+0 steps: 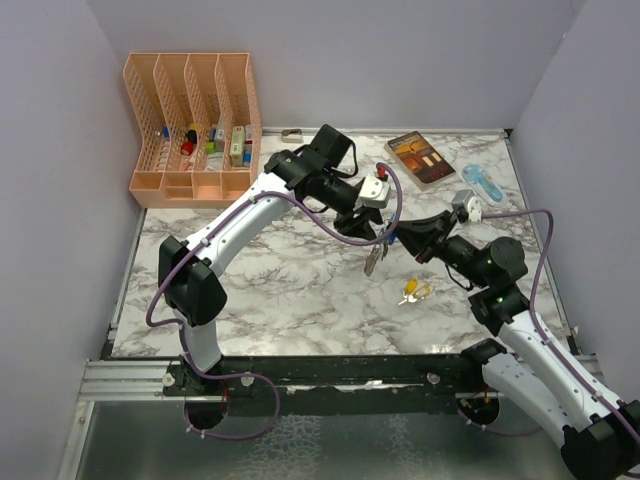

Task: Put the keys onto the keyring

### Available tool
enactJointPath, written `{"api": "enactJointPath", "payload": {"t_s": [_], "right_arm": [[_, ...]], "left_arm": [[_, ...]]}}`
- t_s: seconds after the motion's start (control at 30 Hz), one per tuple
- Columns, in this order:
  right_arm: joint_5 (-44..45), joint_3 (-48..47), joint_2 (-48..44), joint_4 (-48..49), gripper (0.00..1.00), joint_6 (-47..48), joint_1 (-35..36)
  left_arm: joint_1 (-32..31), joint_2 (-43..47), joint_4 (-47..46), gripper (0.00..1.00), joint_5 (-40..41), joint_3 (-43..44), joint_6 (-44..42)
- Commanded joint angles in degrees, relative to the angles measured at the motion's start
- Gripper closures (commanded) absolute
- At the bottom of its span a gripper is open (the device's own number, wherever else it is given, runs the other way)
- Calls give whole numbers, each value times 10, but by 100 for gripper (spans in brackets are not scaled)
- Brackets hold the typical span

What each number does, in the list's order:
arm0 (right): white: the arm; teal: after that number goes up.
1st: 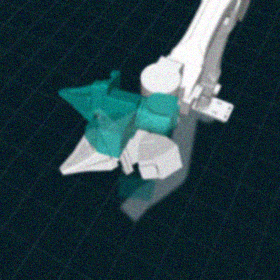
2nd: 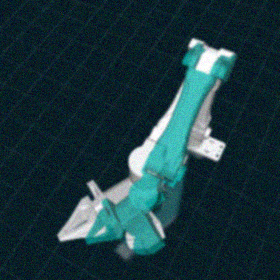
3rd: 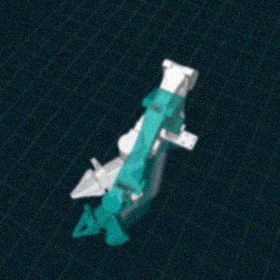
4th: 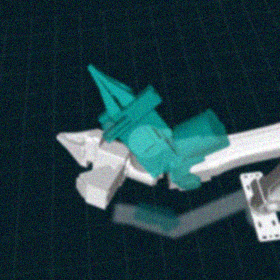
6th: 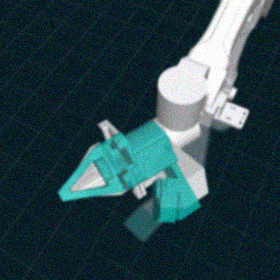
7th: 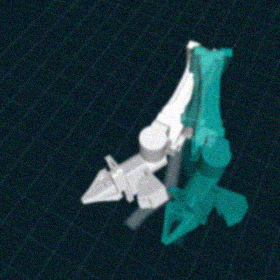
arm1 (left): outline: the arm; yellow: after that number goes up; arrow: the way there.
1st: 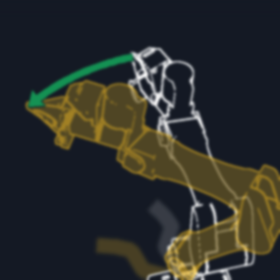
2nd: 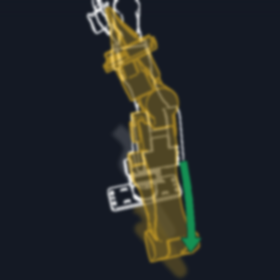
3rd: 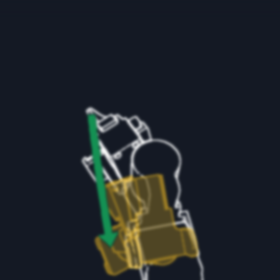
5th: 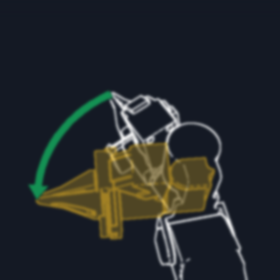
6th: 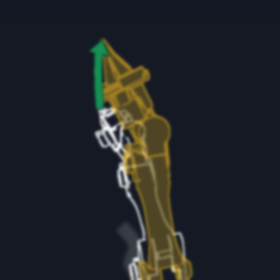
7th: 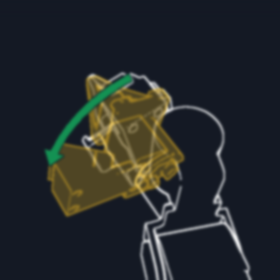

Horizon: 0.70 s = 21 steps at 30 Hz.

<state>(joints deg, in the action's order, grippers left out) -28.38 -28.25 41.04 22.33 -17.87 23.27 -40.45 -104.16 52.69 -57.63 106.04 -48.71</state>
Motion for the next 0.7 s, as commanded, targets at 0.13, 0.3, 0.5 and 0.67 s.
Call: {"api": "enactJointPath", "payload": {"t_s": [0.13, 0.3, 0.5, 0.67], "right_arm": [[-24, -26, 1, 36, 98, -12, 3], [-23, -25, 0, 36, 98, -13, 3], [-22, -27, 1, 36, 98, -13, 3], [-21, -27, 0, 35, 98, -14, 3]], "left_arm": [[1, -8, -23, 55, -11, 32, 9], [0, -8, -18, 54, -44, 23, 9], [-1, -7, -16, 54, -58, -7, 6], [-1, -8, -17, 59, -57, -14, 6]]}}
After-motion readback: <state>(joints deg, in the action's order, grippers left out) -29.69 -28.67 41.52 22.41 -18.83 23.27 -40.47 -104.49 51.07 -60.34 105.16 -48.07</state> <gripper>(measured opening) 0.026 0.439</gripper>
